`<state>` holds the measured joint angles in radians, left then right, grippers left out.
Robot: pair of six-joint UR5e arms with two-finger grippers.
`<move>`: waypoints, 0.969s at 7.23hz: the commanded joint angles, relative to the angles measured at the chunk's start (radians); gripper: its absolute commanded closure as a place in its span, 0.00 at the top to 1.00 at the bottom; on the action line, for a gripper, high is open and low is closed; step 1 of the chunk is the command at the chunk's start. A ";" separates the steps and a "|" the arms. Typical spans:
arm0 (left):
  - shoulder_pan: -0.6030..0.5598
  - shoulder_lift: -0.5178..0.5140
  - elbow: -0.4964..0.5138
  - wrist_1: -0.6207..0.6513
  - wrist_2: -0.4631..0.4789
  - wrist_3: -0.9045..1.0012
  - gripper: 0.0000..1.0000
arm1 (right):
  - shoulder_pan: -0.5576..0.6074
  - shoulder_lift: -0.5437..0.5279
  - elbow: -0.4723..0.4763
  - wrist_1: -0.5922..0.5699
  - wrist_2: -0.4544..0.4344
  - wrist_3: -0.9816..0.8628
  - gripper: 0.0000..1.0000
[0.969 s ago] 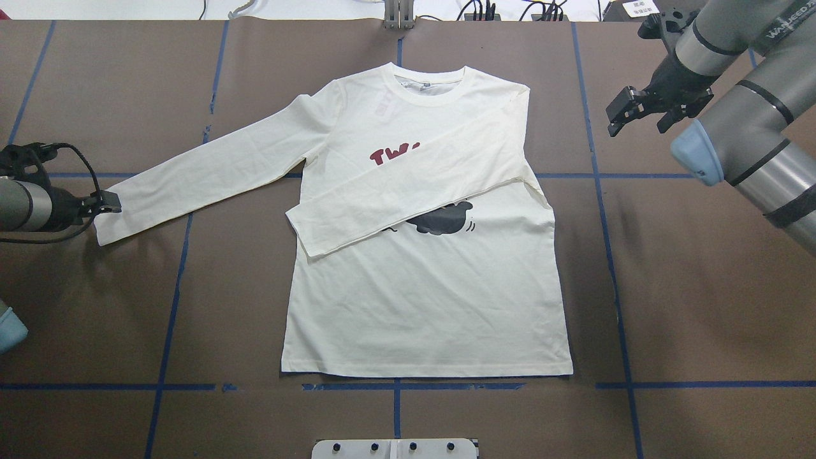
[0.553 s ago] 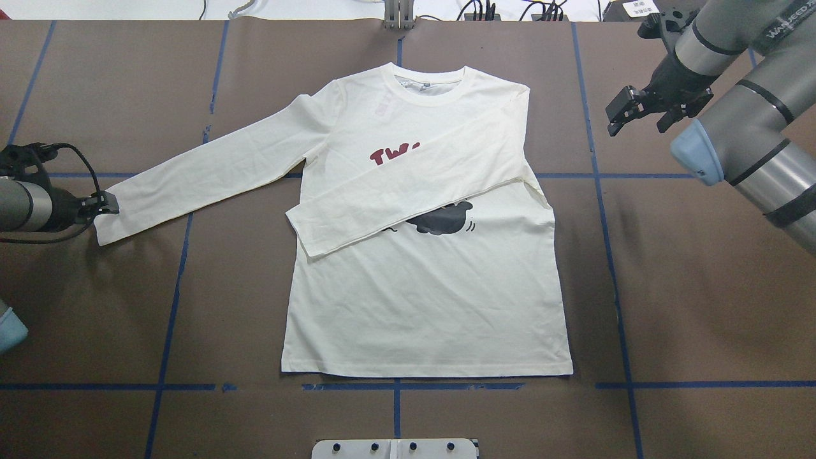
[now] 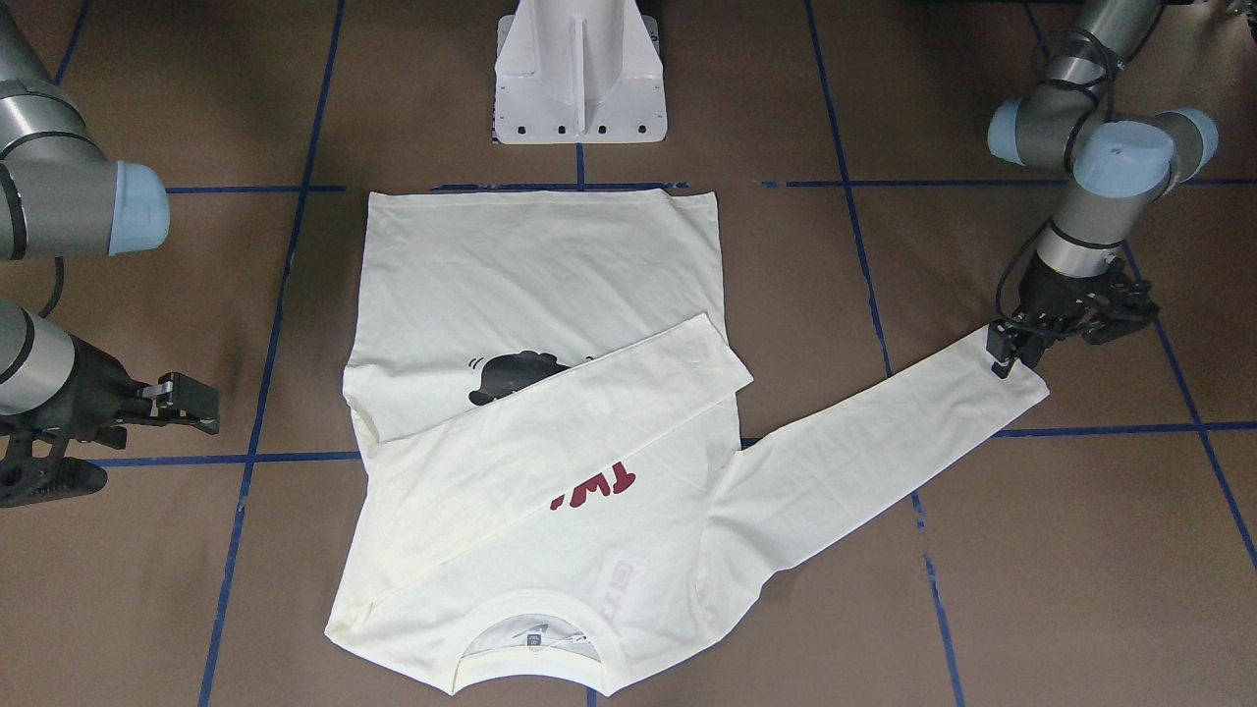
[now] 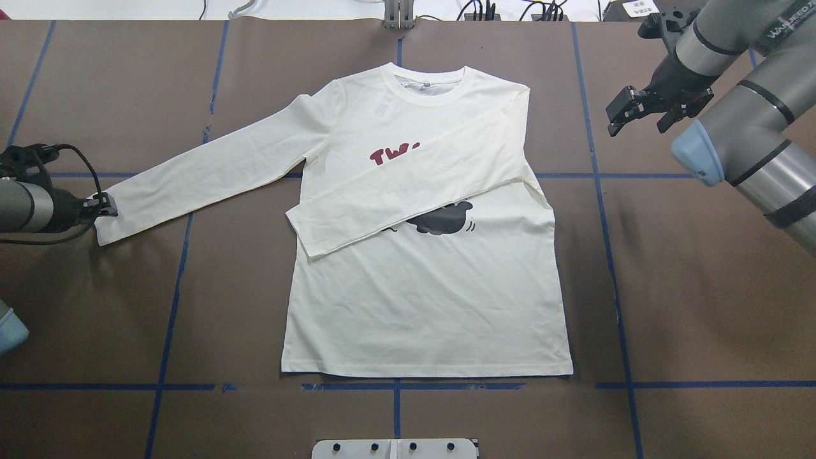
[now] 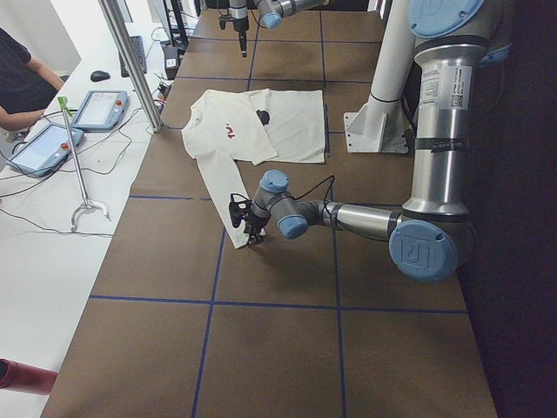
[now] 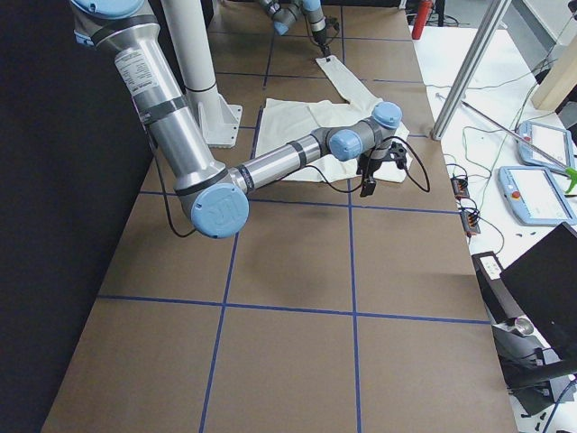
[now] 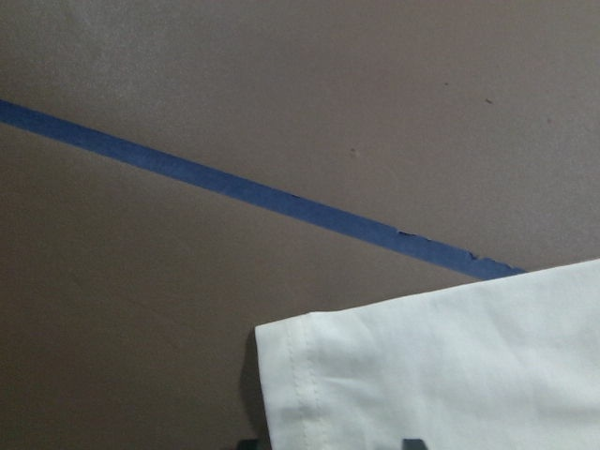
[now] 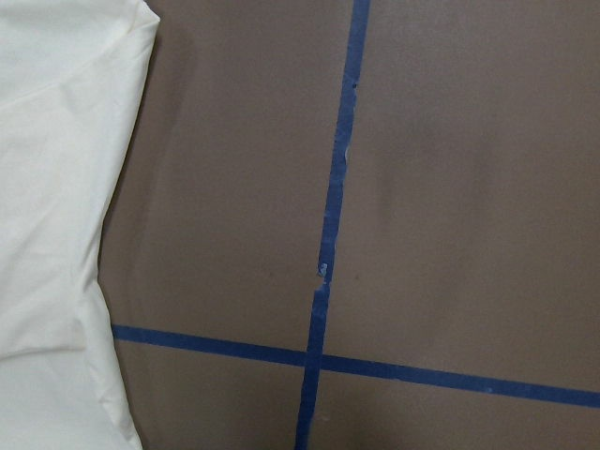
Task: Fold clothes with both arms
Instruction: 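Grasp the other sleeve cuff with the left gripper while the right gripper withdraws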
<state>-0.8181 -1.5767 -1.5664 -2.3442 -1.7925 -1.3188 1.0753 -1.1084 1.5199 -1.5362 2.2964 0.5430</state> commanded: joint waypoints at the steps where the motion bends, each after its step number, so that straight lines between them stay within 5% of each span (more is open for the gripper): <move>1: 0.000 0.000 -0.010 0.003 -0.005 -0.002 0.05 | 0.000 -0.001 0.002 -0.001 0.000 0.000 1.00; 5: 0.002 -0.009 -0.100 0.057 -0.010 -0.005 0.00 | 0.012 -0.055 0.041 0.001 0.011 0.000 1.00; 7: -0.001 -0.189 -0.147 0.298 -0.008 0.003 0.00 | 0.052 -0.192 0.165 0.007 0.011 0.002 1.00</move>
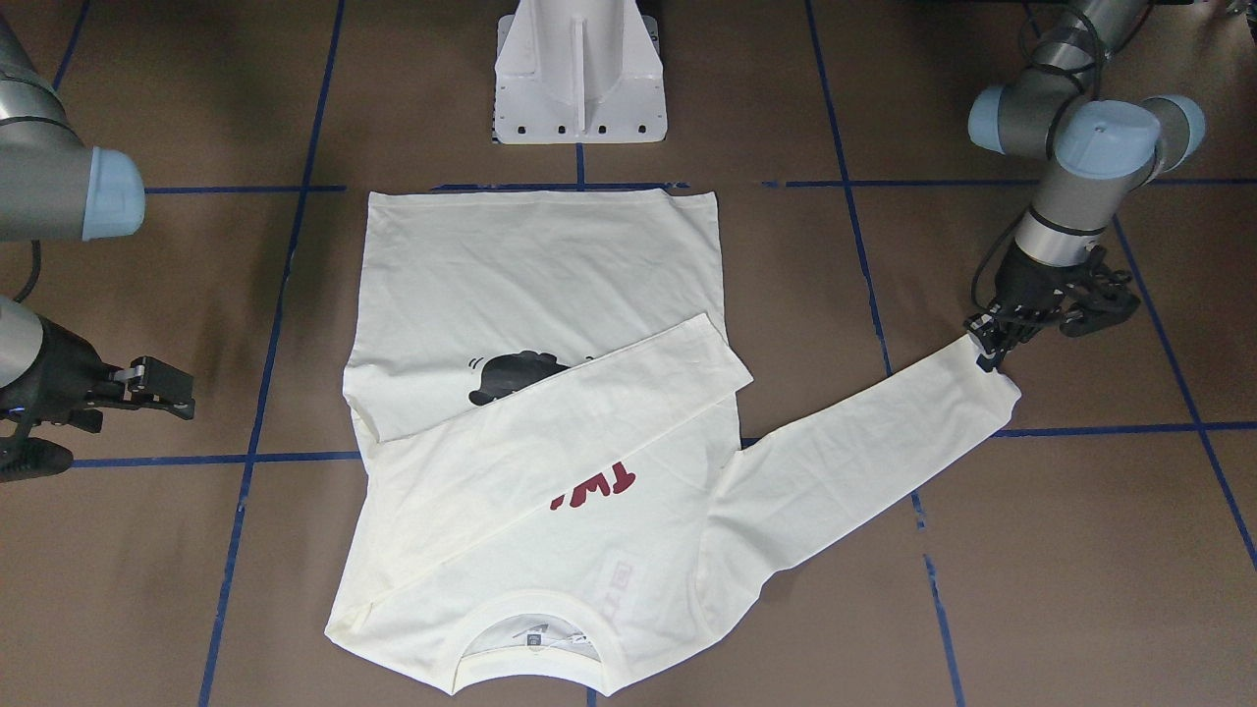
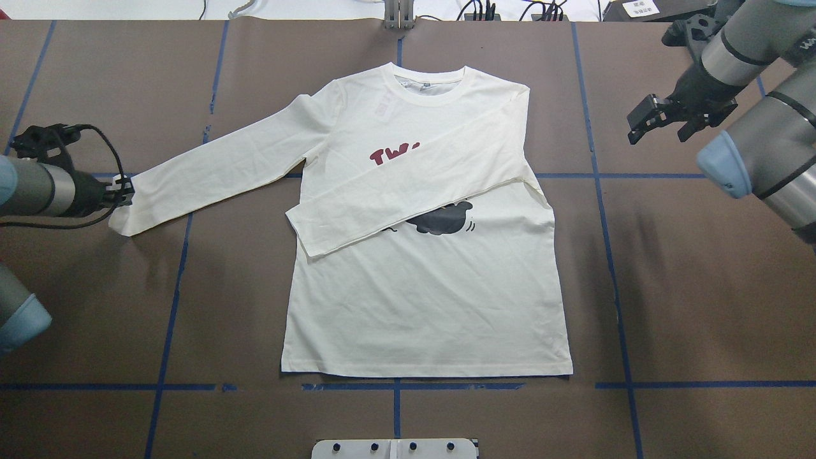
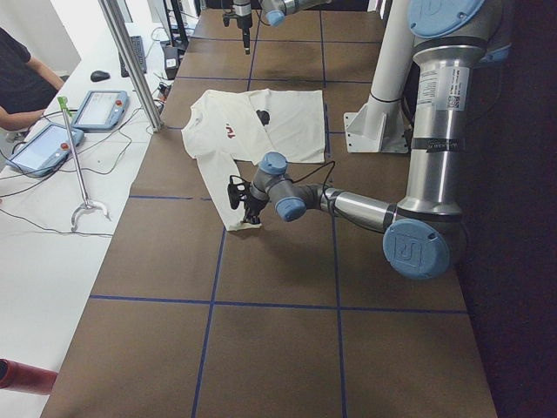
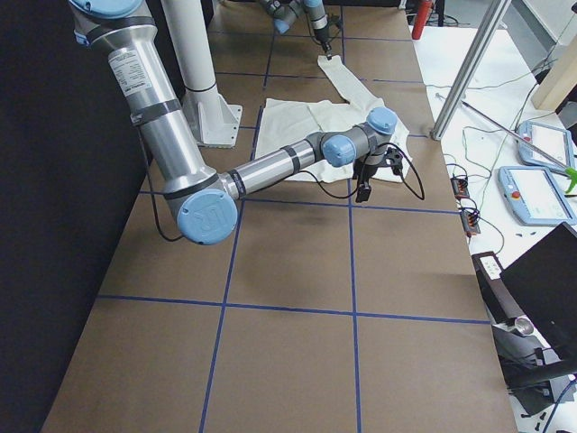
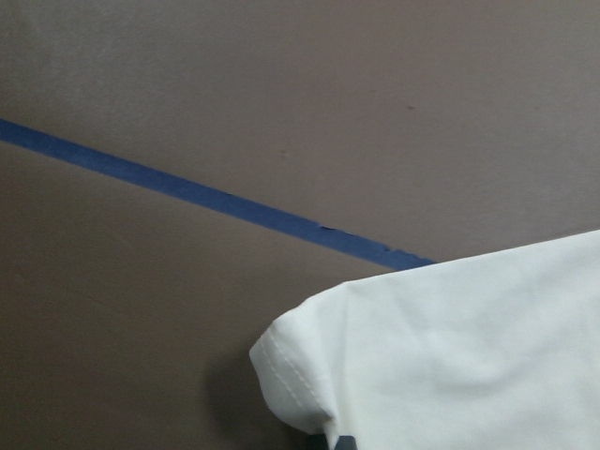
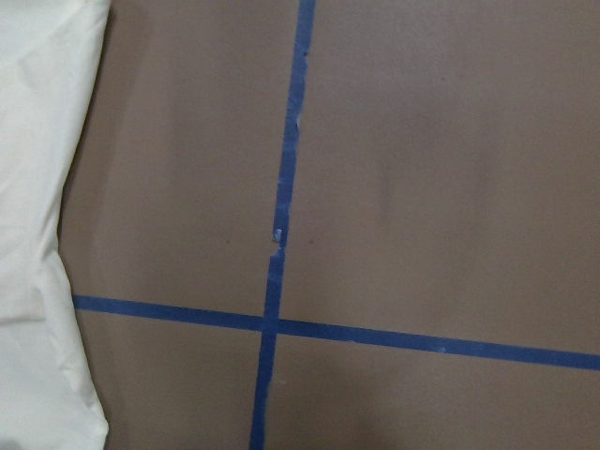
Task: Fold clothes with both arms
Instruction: 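Grasp the other sleeve cuff with the left gripper while the right gripper withdraws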
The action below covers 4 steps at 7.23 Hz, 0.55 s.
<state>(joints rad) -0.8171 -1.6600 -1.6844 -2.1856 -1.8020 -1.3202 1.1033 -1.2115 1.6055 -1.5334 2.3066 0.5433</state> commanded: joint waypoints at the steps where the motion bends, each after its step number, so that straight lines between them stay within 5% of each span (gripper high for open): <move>1: -0.007 -0.209 -0.044 0.243 0.001 0.006 0.00 | 0.055 -0.170 0.143 0.010 0.002 0.001 1.00; 4: -0.013 -0.510 -0.135 0.550 -0.075 0.006 0.00 | 0.116 -0.310 0.212 0.012 -0.003 -0.002 1.00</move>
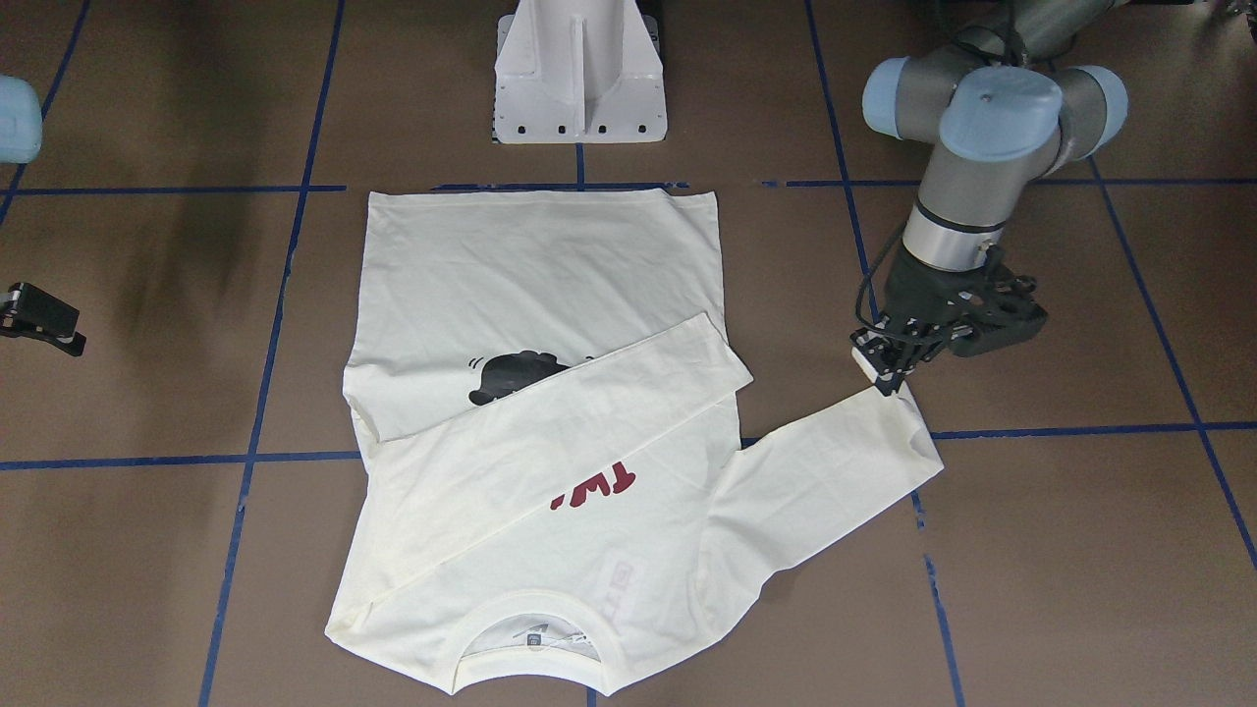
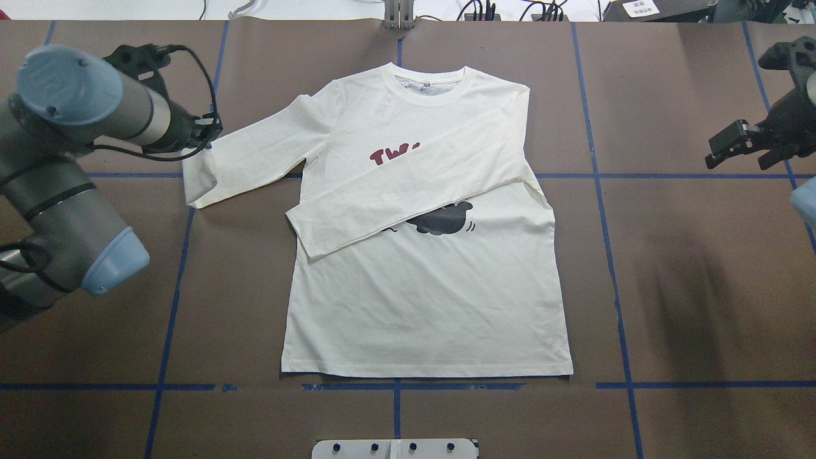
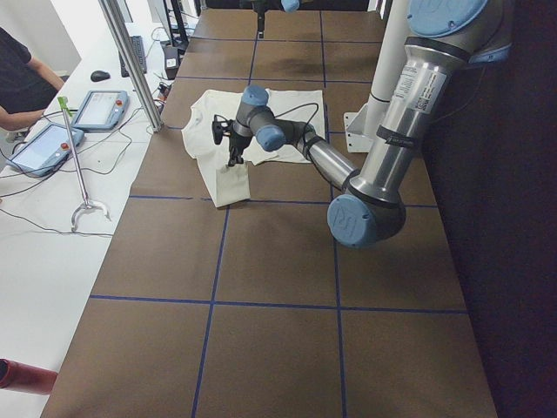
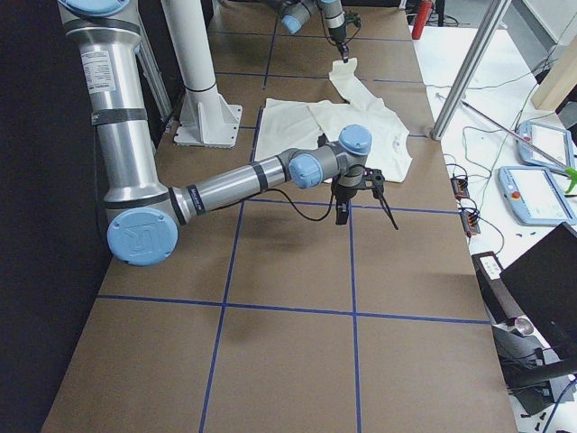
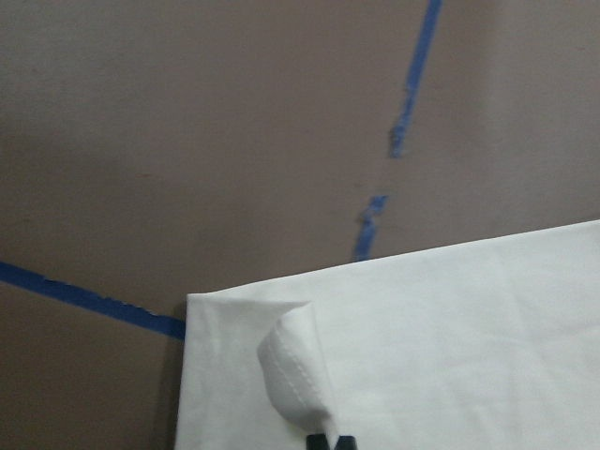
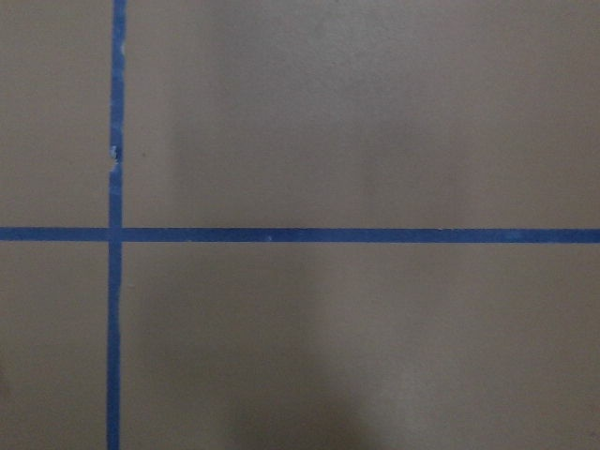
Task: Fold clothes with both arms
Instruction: 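Carry the sleeve with the left gripper across the shirt front and release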
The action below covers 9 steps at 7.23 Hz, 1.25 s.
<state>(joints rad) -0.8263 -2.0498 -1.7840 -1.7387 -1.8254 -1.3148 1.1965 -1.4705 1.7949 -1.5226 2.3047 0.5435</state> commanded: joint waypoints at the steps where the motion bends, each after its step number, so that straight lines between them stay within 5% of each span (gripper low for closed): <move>1: -0.005 -0.201 -0.043 0.102 -0.096 -0.007 0.00 | 0.028 -0.066 0.029 0.001 0.001 0.000 1.00; 4: 0.085 -0.466 0.064 0.100 -0.105 -0.128 0.00 | 0.029 -0.071 0.024 -0.001 0.005 0.006 1.00; 6: 0.229 -0.573 0.258 0.049 0.068 -0.202 0.00 | 0.029 -0.070 0.018 -0.002 0.005 0.009 1.00; 9: 0.300 -0.680 0.568 -0.163 0.156 -0.295 0.00 | 0.028 -0.070 0.014 -0.002 0.005 0.013 1.00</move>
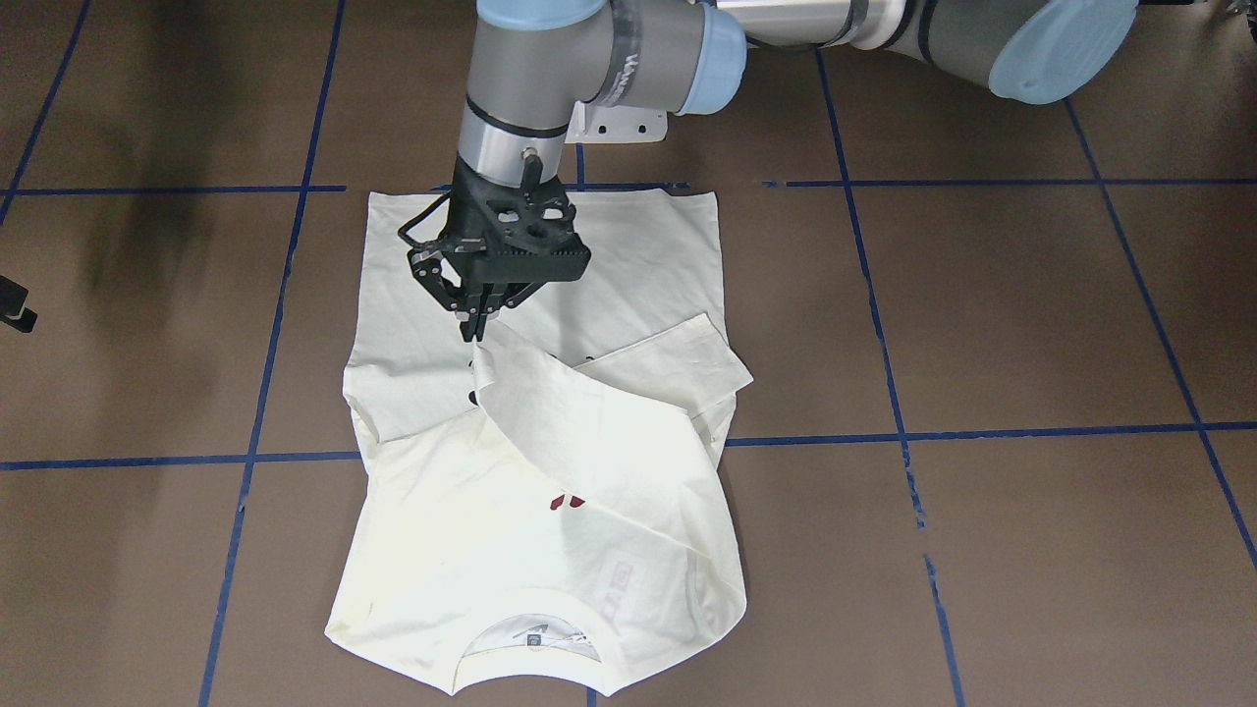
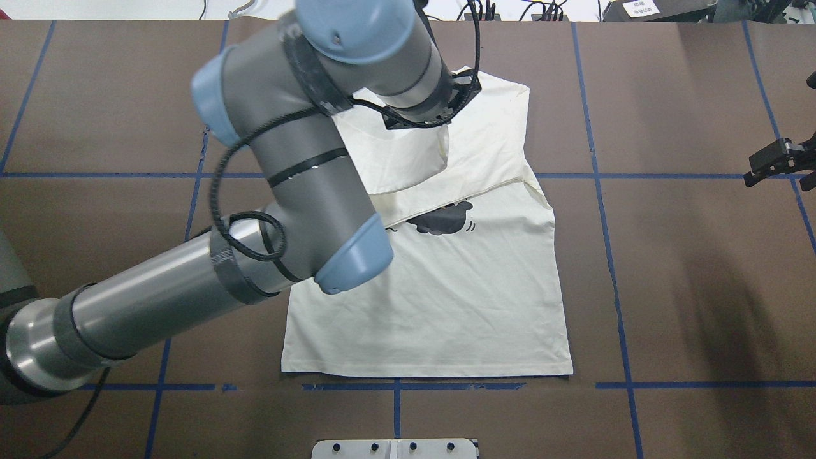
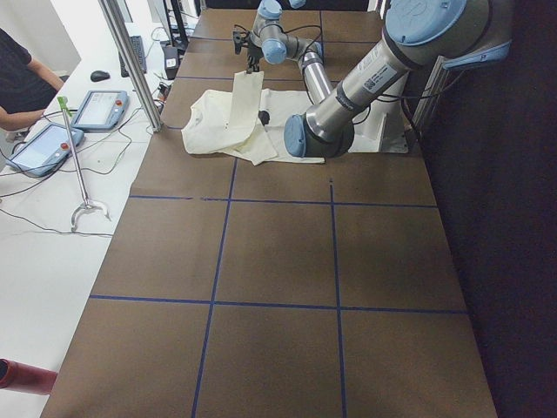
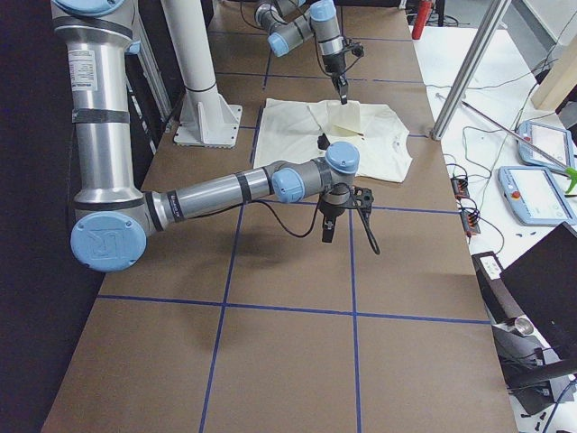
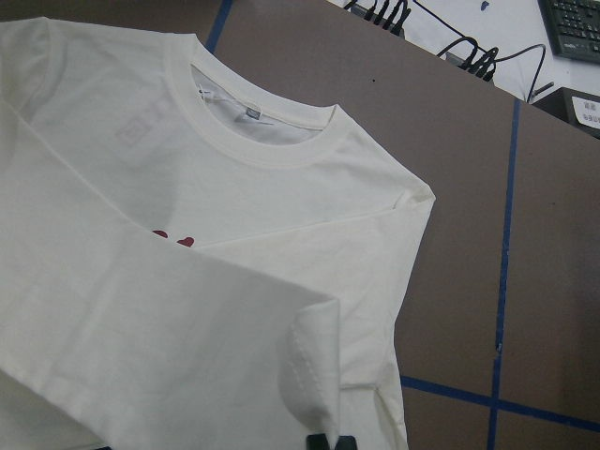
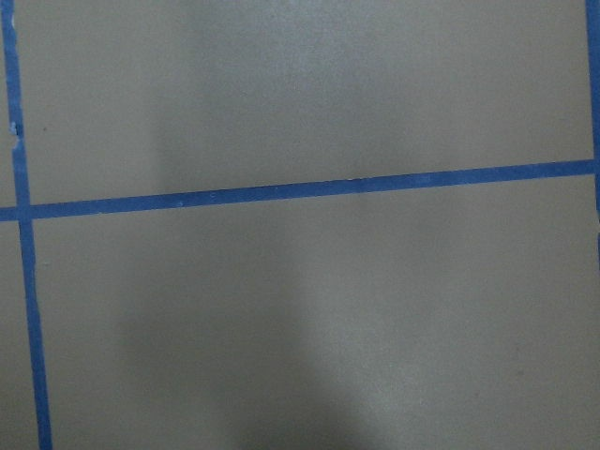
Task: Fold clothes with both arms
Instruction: 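Carry the sleeve with the left gripper across the shirt front and release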
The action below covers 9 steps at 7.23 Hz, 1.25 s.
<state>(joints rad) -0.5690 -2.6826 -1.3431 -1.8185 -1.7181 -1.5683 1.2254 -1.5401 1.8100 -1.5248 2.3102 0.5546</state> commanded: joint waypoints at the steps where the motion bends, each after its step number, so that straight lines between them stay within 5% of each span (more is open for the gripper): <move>1: 0.072 -0.089 0.239 -0.164 0.072 -0.071 0.00 | -0.001 0.000 -0.003 0.000 0.000 0.001 1.00; 4: 0.193 -0.167 0.379 -0.244 0.161 -0.145 0.00 | -0.001 0.002 -0.012 0.000 0.000 0.004 1.00; 5: 0.211 -0.169 0.412 -0.327 0.170 -0.142 0.30 | -0.001 0.005 -0.011 0.000 0.000 0.004 1.00; 6: 0.213 -0.160 0.427 -0.399 0.169 -0.101 0.99 | -0.003 0.009 -0.012 0.000 0.011 0.004 1.00; 9: 0.205 -0.122 0.366 -0.398 0.164 -0.067 1.00 | -0.004 0.017 -0.001 0.026 0.050 0.010 1.00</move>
<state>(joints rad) -0.3592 -2.8232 -0.9431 -2.2225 -1.5507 -1.6421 1.2221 -1.5250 1.8037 -1.5174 2.3404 0.5599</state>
